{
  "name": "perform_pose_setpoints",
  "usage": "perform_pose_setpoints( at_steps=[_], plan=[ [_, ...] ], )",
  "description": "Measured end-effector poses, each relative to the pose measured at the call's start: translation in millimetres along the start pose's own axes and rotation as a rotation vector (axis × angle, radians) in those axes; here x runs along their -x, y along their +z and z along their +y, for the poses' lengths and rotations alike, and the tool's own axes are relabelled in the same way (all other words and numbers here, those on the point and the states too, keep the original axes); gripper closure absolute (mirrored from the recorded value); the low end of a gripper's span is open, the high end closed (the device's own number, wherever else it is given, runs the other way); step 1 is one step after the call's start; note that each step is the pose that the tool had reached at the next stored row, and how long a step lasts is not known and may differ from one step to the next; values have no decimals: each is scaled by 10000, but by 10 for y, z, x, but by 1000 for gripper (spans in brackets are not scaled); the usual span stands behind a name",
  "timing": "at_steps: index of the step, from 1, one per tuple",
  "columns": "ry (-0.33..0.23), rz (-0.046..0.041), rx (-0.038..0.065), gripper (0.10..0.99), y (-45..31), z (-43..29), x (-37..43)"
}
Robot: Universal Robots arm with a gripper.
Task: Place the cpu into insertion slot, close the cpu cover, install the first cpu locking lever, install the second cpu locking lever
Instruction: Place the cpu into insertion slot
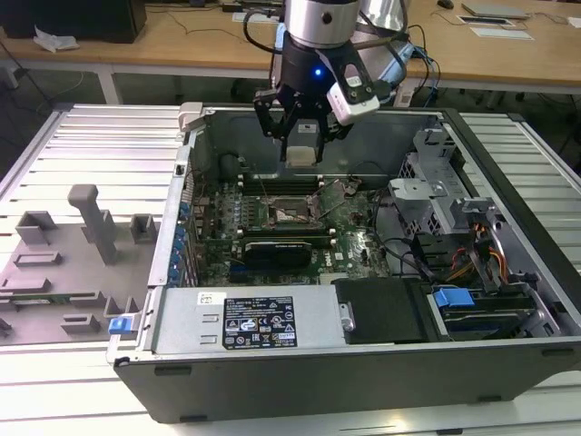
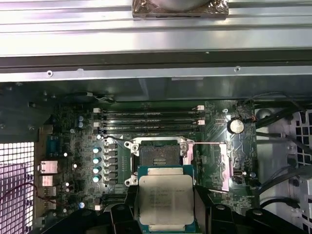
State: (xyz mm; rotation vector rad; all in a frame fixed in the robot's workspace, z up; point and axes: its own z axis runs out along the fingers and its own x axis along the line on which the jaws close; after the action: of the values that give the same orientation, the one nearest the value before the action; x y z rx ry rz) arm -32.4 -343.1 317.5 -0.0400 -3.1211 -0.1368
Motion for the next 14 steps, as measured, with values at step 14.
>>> perform_pose_setpoints(
  at_steps=[14],
  plan=[
    [1751,-153,28,549,234,-6,4]
  ],
)
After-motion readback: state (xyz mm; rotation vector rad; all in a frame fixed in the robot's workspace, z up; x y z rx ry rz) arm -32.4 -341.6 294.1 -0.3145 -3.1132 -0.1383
